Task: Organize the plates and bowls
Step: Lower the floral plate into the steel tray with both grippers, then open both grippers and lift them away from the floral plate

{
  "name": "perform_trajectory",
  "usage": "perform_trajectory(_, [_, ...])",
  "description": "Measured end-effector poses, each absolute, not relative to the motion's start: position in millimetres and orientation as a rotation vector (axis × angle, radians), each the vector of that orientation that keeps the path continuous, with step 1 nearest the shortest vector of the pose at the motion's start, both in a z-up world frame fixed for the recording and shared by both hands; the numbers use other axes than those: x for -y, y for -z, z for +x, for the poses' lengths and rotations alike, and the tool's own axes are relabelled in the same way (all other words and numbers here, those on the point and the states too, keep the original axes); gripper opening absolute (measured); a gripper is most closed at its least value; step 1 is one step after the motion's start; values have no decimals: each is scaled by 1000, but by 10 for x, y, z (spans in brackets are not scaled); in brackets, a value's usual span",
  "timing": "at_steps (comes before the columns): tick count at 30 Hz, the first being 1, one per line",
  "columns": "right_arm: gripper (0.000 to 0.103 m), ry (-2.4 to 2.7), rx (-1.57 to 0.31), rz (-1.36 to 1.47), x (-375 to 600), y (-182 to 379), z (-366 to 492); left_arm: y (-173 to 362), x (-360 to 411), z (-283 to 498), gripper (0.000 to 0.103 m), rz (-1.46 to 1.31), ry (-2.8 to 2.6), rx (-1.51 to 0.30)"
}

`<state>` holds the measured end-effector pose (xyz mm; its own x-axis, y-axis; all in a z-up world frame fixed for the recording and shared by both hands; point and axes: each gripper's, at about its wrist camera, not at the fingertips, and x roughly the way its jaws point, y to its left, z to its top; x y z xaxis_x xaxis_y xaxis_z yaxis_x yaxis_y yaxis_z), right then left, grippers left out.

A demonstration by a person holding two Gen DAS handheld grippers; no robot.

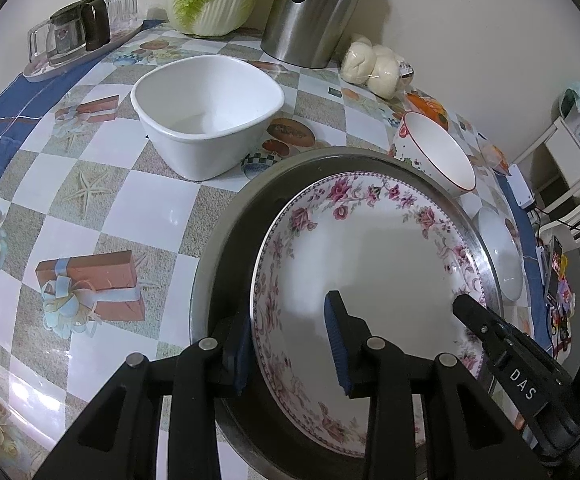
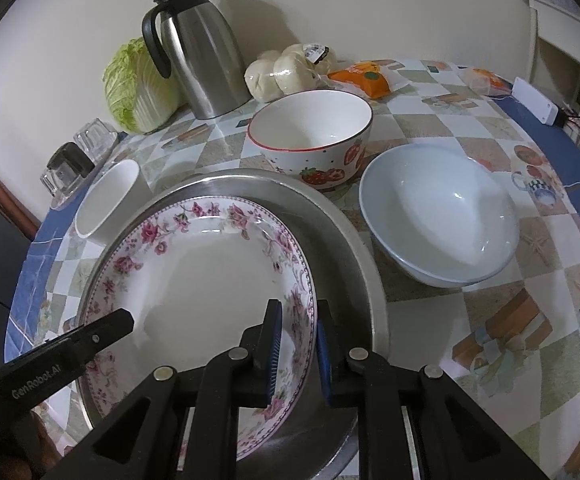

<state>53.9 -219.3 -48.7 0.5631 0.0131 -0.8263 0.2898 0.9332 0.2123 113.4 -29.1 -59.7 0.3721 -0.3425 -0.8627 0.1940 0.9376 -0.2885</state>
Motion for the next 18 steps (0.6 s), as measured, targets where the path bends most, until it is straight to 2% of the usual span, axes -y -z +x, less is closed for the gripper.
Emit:
perform_trajectory(4, [20, 170, -952, 370, 2251, 469, 520, 547, 301, 1116, 42, -142, 349, -1120])
perform_trajectory(14, [22, 160, -904, 349, 2204, 269, 446, 327, 247, 1030, 46, -143, 353, -1048])
perform_trajectory(16, [22, 152, -890, 348, 2194, 220, 430, 268, 250, 1009, 54, -141, 354, -1026])
perform_trajectory(17, [24, 152, -885, 341, 2182, 197, 424, 244, 255, 998, 59, -137, 353, -1016])
perform_trajectory(18, [31, 150, -881, 333, 2168, 181, 424, 226, 262, 988, 61, -133, 351, -1010])
